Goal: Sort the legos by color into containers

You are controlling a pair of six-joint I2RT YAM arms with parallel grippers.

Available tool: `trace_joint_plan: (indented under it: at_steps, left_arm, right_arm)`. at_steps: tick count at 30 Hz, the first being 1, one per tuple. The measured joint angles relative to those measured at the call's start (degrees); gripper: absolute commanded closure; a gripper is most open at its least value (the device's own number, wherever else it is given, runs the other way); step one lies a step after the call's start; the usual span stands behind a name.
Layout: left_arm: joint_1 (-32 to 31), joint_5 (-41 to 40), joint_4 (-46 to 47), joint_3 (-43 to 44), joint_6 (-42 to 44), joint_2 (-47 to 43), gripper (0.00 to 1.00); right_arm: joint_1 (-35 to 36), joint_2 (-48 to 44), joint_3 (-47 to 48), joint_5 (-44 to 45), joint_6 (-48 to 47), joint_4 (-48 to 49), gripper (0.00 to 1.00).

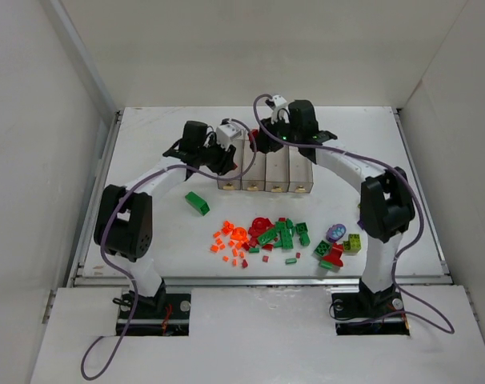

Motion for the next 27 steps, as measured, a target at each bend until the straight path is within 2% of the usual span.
trace_joint_plan:
  at_steps: [2, 3, 4, 7, 9, 11, 12, 15, 16, 18, 19, 25, 27]
  left_arm:
    - [-0.24, -1.40, 0.07, 0.11, 0.66, 1.25, 0.53]
    - [-0.20, -1.92, 0.04, 0.11, 1.01, 1.60, 0.40]
    - [-0.09, -2.47, 0.13, 0.11, 1.38, 1.77, 0.32]
    - [0.46, -3.17, 0.70, 0.11, 1.84, 1.81, 0.19]
    - [0.94, -3.28, 1.05, 0.11, 1.88, 1.81, 0.19]
    - [1.64, -2.99, 1.01, 0.11, 1.57, 1.68, 0.19]
    - [2.05, -2.60, 0.85, 0.11, 1.25, 1.51, 0.19]
    - [3.85, -1.40, 0.07, 0.11, 0.00, 0.00, 0.19]
    - [4.63, -0.98, -0.55, 0.11, -0.31, -0.92, 0.19]
    - [6.40, -0.52, -1.51, 0.09, -0.42, -3.30, 0.19]
    - [7.17, -0.37, -1.66, -0.15, -0.22, -4.63, 0.19]
    - [10.78, -0.15, -0.92, -9.64, 5.46, -16.85, 0.18]
    - [10.73, 0.20, -1.05, -13.16, 7.39, -19.58, 0.18]
  right_arm:
    - [0.02, 1.79, 1.29, 1.01, 1.01, -0.07, 1.00]
    - [0.15, 2.56, 1.99, 1.57, 1.57, -0.07, 1.00]
    - [0.26, 3.30, 2.91, 2.10, 2.10, -0.09, 1.00]
    - [0.48, 5.68, 6.32, 3.04, 3.78, 0.07, 1.00]
    - [0.70, 7.61, 9.14, 3.10, 4.81, 0.22, 1.00]
    - [0.98, 9.68, 11.85, 3.06, 5.88, 0.74, 0.96]
    - [1.18, 10.58, 12.85, 3.08, 6.23, 0.94, 0.90]
    - [2.40, 13.42, 15.21, 3.54, 7.21, 1.51, 0.86]
    - [2.99, 14.38, 15.76, 3.76, 7.56, 1.49, 0.80]
    - [4.07, 16.39, 16.79, 3.96, 8.41, 1.51, 0.76]
    - [4.50, 17.73, 17.66, 4.07, 9.25, 1.51, 0.65]
    - [5.62, 23.04, 20.90, 2.86, 12.11, 1.18, 0.60]
    - [5.53, 23.39, 21.31, 2.56, 12.74, 0.98, 0.49]
